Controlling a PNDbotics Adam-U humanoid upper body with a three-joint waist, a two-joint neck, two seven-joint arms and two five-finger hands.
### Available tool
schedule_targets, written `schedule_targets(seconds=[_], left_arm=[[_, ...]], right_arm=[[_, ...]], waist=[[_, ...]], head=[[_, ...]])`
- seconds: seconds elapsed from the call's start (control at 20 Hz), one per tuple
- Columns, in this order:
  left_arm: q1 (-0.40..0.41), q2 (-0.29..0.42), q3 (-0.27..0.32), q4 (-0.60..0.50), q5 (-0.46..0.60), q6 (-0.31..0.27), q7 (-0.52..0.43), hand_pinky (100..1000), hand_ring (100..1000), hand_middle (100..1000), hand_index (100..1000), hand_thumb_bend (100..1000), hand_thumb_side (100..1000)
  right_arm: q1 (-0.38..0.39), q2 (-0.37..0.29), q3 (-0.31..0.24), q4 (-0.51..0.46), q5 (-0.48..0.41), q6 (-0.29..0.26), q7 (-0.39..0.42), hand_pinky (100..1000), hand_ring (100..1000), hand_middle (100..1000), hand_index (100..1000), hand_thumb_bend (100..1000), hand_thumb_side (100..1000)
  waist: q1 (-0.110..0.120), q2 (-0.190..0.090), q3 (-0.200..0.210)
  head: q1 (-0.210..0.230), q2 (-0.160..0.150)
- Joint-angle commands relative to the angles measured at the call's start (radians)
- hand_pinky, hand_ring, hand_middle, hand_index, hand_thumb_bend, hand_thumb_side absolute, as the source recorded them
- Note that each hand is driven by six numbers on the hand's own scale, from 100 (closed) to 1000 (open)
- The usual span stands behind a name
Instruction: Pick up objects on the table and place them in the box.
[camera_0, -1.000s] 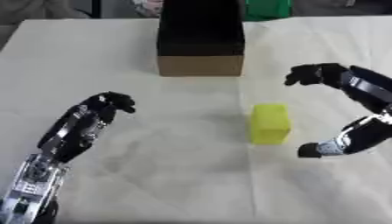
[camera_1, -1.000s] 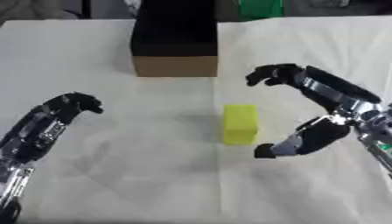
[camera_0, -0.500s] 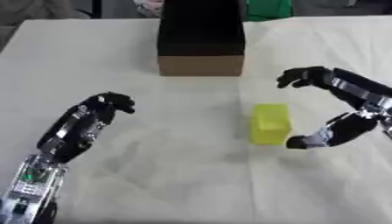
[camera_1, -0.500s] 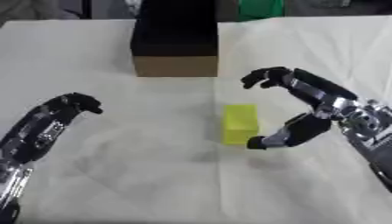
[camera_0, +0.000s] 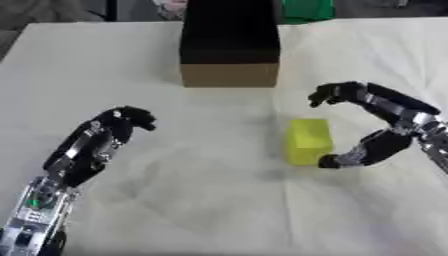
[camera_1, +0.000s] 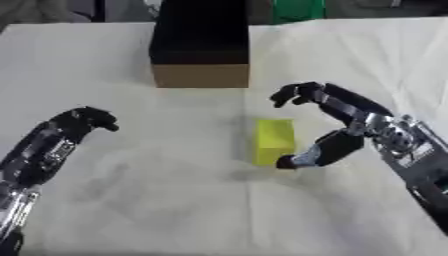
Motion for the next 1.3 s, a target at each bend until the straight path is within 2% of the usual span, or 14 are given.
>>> schedule_targets(seconds=[0.05,0.7,1.3], left_arm=[[-0.010,0.014,0.001,-0.012,-0.001,-0.002,-0.001,906,727,703,808,123,740],[-0.011,0.013,0.001,-0.012,0.000,0.000,-0.002,907,727,703,808,115,750],[-0.010,0.012,-0.001,-0.011,0.000,0.000,-0.005,907,727,702,808,116,748]], right_arm=[[-0.023,-0.001,-0.003,0.013,0.017,-0.010,0.003,891,1000,728,864,657,272],[-0.042,0.035,0.009,0.066,0.068,-0.028,0.002,869,959,632,817,643,280],[-0.056,0.063,0.017,0.108,0.146,-0.040,0.006,874,946,632,812,675,300]], waist=[[-0.001,-0.012,0.000],[-0.002,-0.012,0.001],[-0.001,-0.013,0.001]], head=[[-0.003,0.003],[-0.004,0.003],[-0.008,0.002]])
